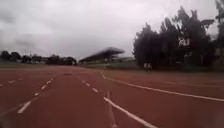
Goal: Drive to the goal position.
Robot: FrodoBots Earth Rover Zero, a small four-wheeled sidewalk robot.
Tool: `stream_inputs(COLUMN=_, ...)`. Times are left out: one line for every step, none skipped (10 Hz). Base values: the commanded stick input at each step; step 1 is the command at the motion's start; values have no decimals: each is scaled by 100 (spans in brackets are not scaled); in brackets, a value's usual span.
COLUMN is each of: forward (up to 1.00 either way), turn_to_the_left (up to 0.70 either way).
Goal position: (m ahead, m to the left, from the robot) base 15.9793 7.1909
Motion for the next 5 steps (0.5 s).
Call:
stream_inputs(forward=70, turn_to_the_left=0)
stream_inputs(forward=70, turn_to_the_left=0)
stream_inputs(forward=70, turn_to_the_left=0)
stream_inputs(forward=70, turn_to_the_left=0)
stream_inputs(forward=70, turn_to_the_left=0)
